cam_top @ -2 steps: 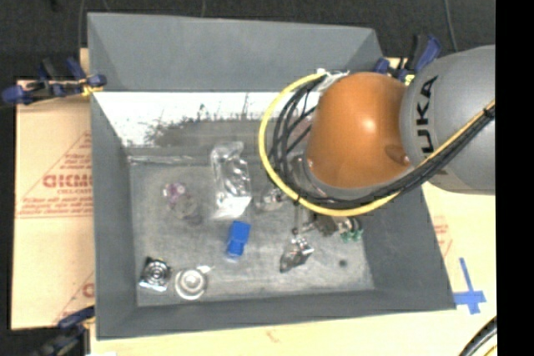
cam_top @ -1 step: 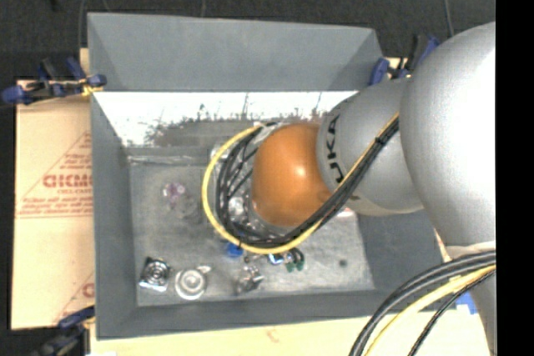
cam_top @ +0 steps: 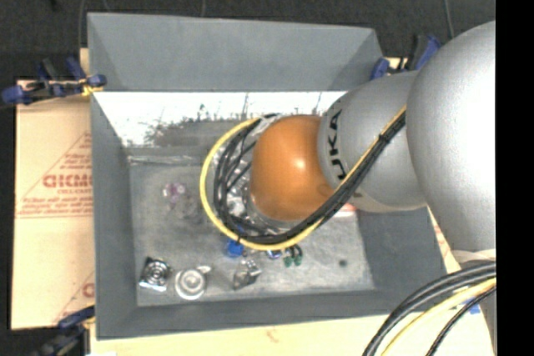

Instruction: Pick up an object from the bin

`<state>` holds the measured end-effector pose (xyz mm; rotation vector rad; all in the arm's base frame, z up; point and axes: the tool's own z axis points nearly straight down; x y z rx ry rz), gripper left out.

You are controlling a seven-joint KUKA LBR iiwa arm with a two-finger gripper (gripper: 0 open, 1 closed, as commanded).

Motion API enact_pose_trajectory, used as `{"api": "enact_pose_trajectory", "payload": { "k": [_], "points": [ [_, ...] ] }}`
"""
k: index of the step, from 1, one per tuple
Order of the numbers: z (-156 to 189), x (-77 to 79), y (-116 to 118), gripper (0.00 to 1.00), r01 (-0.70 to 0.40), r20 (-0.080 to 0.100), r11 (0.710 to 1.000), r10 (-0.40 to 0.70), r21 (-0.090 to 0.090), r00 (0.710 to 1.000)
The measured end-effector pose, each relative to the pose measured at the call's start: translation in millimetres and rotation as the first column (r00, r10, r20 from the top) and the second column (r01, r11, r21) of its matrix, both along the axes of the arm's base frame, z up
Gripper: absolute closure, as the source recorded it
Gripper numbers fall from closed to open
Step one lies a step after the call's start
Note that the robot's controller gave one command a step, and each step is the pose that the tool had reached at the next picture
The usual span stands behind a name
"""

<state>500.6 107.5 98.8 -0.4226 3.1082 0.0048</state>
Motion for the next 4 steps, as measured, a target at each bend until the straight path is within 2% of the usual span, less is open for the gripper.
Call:
{"api": "enact_pose_trajectory", "payload": {
  "k": [1, 2, 3, 4],
  "points": [
    [-8.7, 7.6, -20.4, 0.00, 0.141, -0.002, 0.990, -0.141, -0.002, 0.990],
    [-23.1, 25.3, -20.0, 0.00, -0.139, -0.001, 0.990, 0.139, -0.003, 0.990],
    [-24.0, 39.0, -27.9, 0.00, 0.037, -0.015, 0.999, -0.037, 0.002, 0.999],
    [-19.8, 42.3, -29.3, 1.00, 0.039, -0.007, 0.999, -0.039, 0.001, 0.999]
  ]
}}
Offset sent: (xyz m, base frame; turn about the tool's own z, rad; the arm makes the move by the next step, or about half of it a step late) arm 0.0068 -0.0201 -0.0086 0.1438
